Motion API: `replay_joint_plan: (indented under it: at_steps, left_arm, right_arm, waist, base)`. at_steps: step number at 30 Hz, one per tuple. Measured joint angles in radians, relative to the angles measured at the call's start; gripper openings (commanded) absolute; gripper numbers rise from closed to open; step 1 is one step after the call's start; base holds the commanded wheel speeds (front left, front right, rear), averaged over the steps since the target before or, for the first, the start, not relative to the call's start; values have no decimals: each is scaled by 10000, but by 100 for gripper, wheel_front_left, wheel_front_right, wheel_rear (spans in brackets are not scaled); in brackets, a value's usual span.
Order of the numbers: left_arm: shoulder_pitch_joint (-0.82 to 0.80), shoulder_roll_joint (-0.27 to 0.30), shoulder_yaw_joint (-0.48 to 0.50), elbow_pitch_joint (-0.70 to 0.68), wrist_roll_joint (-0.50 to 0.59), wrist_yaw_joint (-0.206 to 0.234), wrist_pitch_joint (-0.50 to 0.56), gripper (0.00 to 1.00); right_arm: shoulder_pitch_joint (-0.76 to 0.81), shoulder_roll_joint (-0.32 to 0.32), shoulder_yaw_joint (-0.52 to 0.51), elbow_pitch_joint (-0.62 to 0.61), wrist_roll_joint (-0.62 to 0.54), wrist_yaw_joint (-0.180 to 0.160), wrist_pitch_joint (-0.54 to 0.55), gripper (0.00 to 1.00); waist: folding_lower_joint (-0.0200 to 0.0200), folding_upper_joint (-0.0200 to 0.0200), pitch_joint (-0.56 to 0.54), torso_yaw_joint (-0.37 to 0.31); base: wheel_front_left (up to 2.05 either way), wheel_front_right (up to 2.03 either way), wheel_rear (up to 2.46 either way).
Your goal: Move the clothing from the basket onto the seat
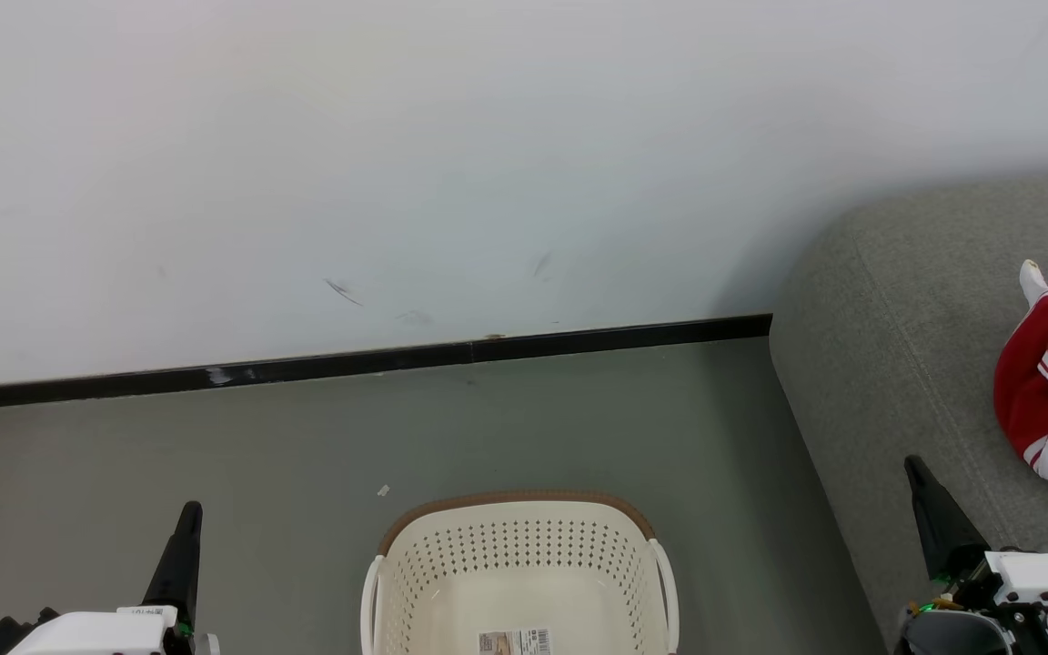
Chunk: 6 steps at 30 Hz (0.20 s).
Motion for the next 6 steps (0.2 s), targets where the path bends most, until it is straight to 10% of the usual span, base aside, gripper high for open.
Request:
replay_joint_plan:
  at_steps: [6]
  left_arm:
    - [0,0,0,-2,0,0,0,0]
  right_arm:
    - [0,8,-17,0,0,0,54,0]
  waist:
    - [0,0,0,0]
  base:
    - [0,0,0]
